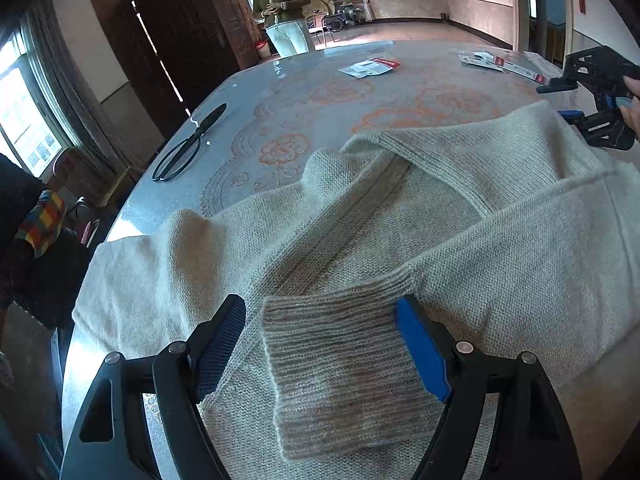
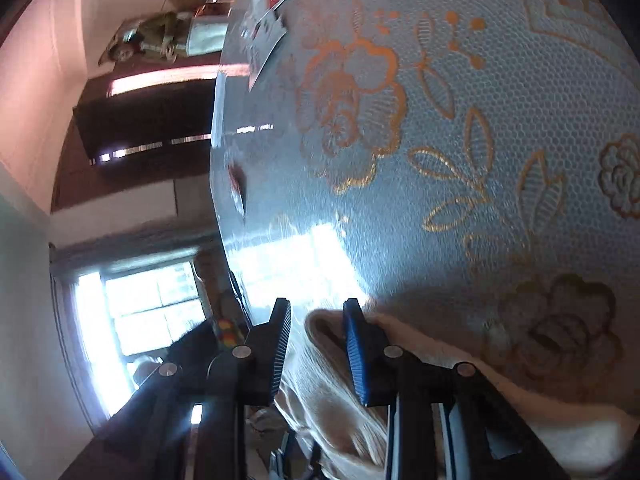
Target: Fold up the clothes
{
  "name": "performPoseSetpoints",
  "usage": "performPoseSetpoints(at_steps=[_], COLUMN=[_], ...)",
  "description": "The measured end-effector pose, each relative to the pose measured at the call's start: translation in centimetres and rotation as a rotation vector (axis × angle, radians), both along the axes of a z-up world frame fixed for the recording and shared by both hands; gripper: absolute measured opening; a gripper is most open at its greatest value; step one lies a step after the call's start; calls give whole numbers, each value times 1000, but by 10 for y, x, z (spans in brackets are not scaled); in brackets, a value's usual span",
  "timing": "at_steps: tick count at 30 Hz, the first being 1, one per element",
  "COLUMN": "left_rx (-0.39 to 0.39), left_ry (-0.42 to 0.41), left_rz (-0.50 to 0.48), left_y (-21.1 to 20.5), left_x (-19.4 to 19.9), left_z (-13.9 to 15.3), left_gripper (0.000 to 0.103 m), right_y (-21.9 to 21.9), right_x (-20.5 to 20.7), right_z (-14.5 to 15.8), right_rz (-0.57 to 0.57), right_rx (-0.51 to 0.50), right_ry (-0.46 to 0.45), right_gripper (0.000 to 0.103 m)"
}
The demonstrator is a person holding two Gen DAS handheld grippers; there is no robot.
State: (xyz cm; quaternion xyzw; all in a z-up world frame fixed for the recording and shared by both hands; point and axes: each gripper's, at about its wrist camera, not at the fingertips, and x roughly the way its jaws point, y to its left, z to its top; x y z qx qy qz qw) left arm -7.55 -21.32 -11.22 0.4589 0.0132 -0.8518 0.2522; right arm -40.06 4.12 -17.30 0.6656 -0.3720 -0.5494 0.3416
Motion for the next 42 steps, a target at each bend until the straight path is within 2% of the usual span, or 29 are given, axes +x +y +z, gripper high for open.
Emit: performPoseSetpoints(at_steps=[5, 11, 13, 14, 15, 20, 21, 24, 26, 28, 31, 33, 37, 39, 41, 42], left_rx=[13, 16, 10, 8, 5, 6, 8, 10, 3, -2, 11, 22, 28, 19, 7, 9], left_ry=[18, 25, 24, 24, 23, 23, 22, 14, 8, 9, 29, 44, 55, 56, 61, 55], left_rz=[18, 30, 32, 32, 32, 39, 41, 44, 43, 44, 62, 73, 100, 104, 110, 113], left_y=[-1, -1, 0, 0, 2, 3, 3, 2, 3, 4, 3, 1, 1, 2, 2, 2], left_x=[0, -4, -4, -4, -4, -2, -2, -1, 1, 3, 9, 10, 9, 11, 14, 15], left_z=[-1, 0, 1, 1, 0, -3, -3, -3, -4, -3, -6, -7, -8, -5, -3, -3], left_gripper=[79, 79, 79, 79, 79, 79, 79, 79, 79, 79, 79, 79, 79, 79, 79, 79], right_y=[-4, -28, -41, -40, -43, -80, -89, -96, -82, -71, -67, -57, -101, -137, -166, -174], right_x=[32, 64, 72, 77, 78, 64, 53, 1, -30, -35, -17, -2, 46, 71, 100, 111], right_z=[42, 41, 38, 37, 38, 54, 56, 63, 62, 52, 44, 44, 56, 83, 118, 125], right_rz=[349, 597, 645, 645, 626, 466, 411, 98, -101, -134, 6, 146, 361, 445, 482, 492], right_rx=[197, 288, 324, 319, 274, 32, -7, -141, -64, 23, 72, 88, 33, -62, -165, -147], right_ry=[233, 314, 347, 357, 339, 224, 200, 156, 204, 232, 234, 274, 294, 340, 455, 511], right_gripper=[30, 30, 26, 14, 10, 6, 6, 5, 11, 21, 25, 26, 26, 26, 25, 26])
